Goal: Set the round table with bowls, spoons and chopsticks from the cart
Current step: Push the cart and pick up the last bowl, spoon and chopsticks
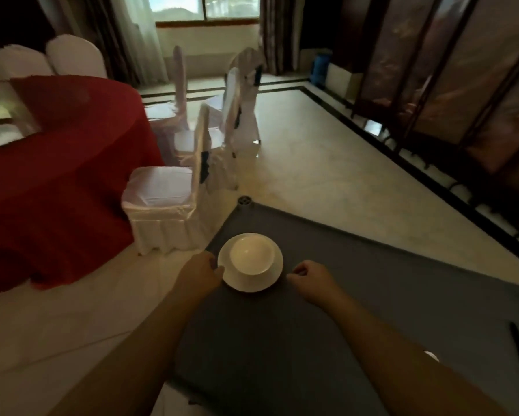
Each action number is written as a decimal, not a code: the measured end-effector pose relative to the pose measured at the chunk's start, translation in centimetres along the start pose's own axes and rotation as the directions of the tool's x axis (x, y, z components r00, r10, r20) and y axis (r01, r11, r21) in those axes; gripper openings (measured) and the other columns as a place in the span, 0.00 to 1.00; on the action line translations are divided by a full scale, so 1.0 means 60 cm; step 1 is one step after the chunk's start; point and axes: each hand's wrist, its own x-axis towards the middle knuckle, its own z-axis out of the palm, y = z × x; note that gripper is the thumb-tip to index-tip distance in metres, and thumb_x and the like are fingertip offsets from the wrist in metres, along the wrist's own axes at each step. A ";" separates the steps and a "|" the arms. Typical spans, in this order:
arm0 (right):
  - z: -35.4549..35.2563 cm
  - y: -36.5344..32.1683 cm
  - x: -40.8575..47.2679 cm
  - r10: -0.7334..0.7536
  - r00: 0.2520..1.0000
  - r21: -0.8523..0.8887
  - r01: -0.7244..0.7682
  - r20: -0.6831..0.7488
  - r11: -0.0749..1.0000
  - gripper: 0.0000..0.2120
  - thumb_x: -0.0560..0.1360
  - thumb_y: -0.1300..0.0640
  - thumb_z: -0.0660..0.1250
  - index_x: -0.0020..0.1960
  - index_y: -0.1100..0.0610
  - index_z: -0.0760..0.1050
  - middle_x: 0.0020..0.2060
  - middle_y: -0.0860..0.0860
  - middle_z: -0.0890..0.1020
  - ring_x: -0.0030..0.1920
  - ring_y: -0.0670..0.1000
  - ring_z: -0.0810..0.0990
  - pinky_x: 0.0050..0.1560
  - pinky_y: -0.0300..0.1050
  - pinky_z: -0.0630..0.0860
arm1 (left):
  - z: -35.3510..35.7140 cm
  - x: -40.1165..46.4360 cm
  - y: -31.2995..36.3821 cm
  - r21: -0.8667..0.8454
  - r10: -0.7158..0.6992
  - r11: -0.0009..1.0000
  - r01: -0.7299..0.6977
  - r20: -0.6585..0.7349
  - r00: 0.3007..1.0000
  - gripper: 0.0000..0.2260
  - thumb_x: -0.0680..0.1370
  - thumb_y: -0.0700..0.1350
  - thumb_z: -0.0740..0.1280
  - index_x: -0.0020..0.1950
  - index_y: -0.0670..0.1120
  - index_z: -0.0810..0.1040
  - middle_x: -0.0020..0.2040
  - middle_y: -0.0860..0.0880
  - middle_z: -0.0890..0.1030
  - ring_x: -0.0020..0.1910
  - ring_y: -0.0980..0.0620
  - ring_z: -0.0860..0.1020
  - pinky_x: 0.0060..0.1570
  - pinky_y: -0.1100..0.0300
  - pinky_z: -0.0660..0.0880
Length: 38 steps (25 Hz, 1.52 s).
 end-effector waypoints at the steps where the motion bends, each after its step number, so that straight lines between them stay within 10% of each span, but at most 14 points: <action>1: 0.013 -0.003 0.007 0.051 0.999 0.030 -0.051 -0.001 0.998 0.14 0.76 0.51 0.71 0.59 0.54 0.76 0.48 0.50 0.79 0.47 0.52 0.82 0.42 0.47 0.82 | 0.004 0.026 -0.005 -0.014 0.014 1.000 -0.014 0.028 1.000 0.11 0.78 0.50 0.69 0.58 0.48 0.78 0.47 0.52 0.79 0.40 0.59 0.74 0.39 0.63 0.69; 13: 0.131 -0.039 0.041 0.395 0.905 0.374 -0.316 -0.156 0.872 0.19 0.74 0.69 0.68 0.64 0.60 0.71 0.53 0.56 0.79 0.45 0.54 0.81 0.30 0.40 0.76 | 0.045 0.156 -0.035 -0.113 0.155 0.985 -0.130 0.253 0.955 0.15 0.81 0.43 0.65 0.67 0.45 0.76 0.62 0.44 0.80 0.60 0.45 0.78 0.55 0.55 0.73; 20: 0.089 -0.020 0.000 0.355 0.925 0.496 -0.246 -0.137 0.833 0.21 0.75 0.72 0.66 0.66 0.60 0.72 0.57 0.58 0.80 0.55 0.59 0.81 0.43 0.50 0.83 | 0.048 0.115 -0.016 -0.297 0.146 0.953 -0.059 0.278 0.949 0.17 0.78 0.39 0.68 0.66 0.48 0.74 0.64 0.45 0.79 0.61 0.46 0.78 0.57 0.53 0.77; 25: 0.009 0.011 -0.052 0.283 0.947 0.525 -0.165 -0.153 0.835 0.20 0.77 0.70 0.64 0.67 0.57 0.73 0.54 0.53 0.78 0.52 0.55 0.80 0.37 0.44 0.83 | 0.052 0.056 0.041 -0.531 0.074 0.823 0.202 0.454 0.888 0.20 0.76 0.36 0.70 0.63 0.54 0.70 0.65 0.47 0.73 0.57 0.45 0.77 0.33 0.57 0.82; 34: -0.138 0.098 -0.171 0.135 0.955 0.467 0.004 -0.263 0.884 0.11 0.81 0.59 0.66 0.62 0.52 0.78 0.50 0.49 0.84 0.46 0.51 0.85 0.36 0.38 0.82 | 0.101 -0.084 0.129 -0.751 0.284 0.510 0.420 0.608 0.742 0.28 0.78 0.35 0.67 0.73 0.59 0.69 0.68 0.45 0.73 0.61 0.38 0.78 0.46 0.43 0.83; 38: -0.183 0.179 -0.216 0.304 0.872 0.484 -0.090 -0.384 0.871 0.10 0.81 0.57 0.66 0.60 0.58 0.79 0.47 0.54 0.83 0.44 0.54 0.83 0.40 0.45 0.82 | 0.118 -0.134 0.178 -0.767 0.312 0.488 0.417 0.599 0.738 0.30 0.79 0.33 0.66 0.75 0.59 0.67 0.69 0.45 0.72 0.62 0.37 0.79 0.47 0.41 0.83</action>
